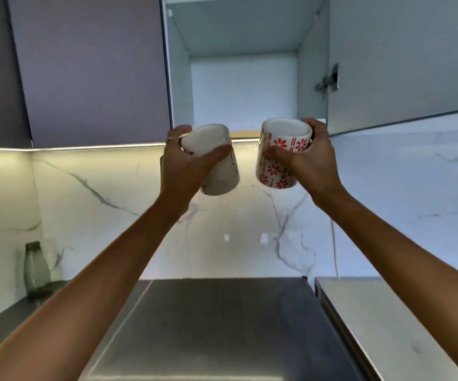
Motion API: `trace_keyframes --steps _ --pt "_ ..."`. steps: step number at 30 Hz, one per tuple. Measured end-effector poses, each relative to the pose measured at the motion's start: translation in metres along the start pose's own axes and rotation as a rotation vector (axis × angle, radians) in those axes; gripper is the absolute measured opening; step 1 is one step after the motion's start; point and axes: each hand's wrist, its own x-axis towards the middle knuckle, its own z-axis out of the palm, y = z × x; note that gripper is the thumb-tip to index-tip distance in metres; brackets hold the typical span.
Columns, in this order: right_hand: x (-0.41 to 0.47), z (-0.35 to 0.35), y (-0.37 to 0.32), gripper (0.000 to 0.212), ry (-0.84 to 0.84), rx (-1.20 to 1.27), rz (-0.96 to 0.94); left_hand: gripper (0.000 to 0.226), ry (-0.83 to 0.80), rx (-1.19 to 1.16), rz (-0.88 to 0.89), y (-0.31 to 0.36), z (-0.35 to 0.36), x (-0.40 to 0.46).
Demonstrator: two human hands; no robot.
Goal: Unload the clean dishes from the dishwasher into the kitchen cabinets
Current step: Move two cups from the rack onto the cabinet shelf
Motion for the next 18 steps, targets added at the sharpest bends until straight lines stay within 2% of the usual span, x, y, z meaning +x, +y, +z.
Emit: trace_keyframes --steps 8,13,18 --pt "0.154 0.042 0.019 0.079 0.001 -0.009 -0.134 0.074 0.067 -0.006 0.142 0.013 0.049 0.16" --pt "0.225 0.081 0.039 0.076 -0.014 -0.033 -0.138 0.072 0.096 -0.014 0.088 0.003 0.07 0.236" --pt "0.274 0.125 0.06 0.071 -0.073 -0.087 -0.05 0.065 0.086 0.067 0.006 -0.025 0.09 0.293"
